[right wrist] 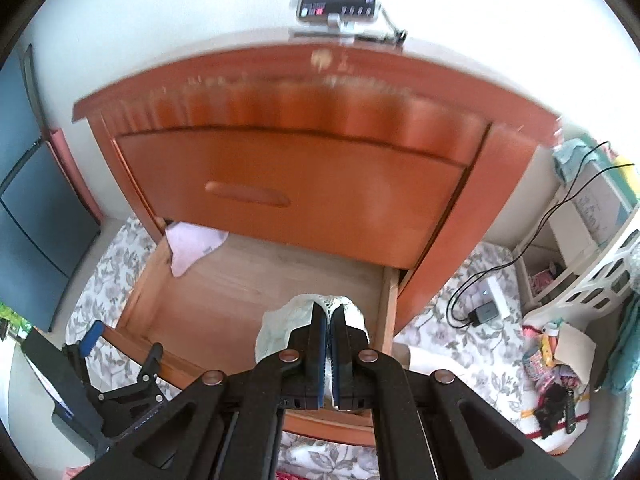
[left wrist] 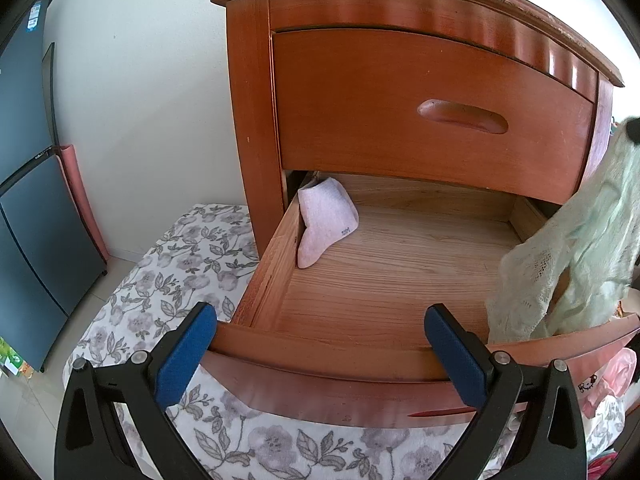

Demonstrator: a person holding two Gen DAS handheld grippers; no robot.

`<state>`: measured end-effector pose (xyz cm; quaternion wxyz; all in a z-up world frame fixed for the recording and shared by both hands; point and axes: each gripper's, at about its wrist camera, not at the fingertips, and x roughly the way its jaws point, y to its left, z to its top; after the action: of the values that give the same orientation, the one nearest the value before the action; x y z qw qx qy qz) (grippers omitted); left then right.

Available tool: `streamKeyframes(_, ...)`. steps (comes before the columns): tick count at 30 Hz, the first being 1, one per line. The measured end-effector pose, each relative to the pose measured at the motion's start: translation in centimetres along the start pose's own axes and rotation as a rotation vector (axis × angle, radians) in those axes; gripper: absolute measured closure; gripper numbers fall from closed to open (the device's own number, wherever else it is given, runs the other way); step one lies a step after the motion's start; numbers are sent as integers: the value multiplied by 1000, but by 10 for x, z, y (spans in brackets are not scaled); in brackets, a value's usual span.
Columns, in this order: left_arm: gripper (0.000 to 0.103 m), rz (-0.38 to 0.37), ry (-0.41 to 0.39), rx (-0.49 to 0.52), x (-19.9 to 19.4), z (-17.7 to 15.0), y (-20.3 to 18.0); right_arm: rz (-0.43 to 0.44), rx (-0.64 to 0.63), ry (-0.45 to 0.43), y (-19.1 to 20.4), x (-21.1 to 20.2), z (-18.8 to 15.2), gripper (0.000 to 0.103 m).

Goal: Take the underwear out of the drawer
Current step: 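Lift the mint-green lace cloth up out of the drawer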

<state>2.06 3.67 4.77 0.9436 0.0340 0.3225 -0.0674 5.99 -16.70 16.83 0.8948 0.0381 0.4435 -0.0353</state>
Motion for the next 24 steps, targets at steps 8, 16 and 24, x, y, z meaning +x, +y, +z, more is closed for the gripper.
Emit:
streamKeyframes(8,0,2,2,1,2,1,0,-20,25,-80,-12,-39,4,101)
streamKeyframes(16,0,5,2,3,3,0,-1,-48,53,-163,-30,-83,5,101)
streamKeyframes(24,0,5,2,3,3,0,-1,-69,90,-249,-52,-128,2,101)
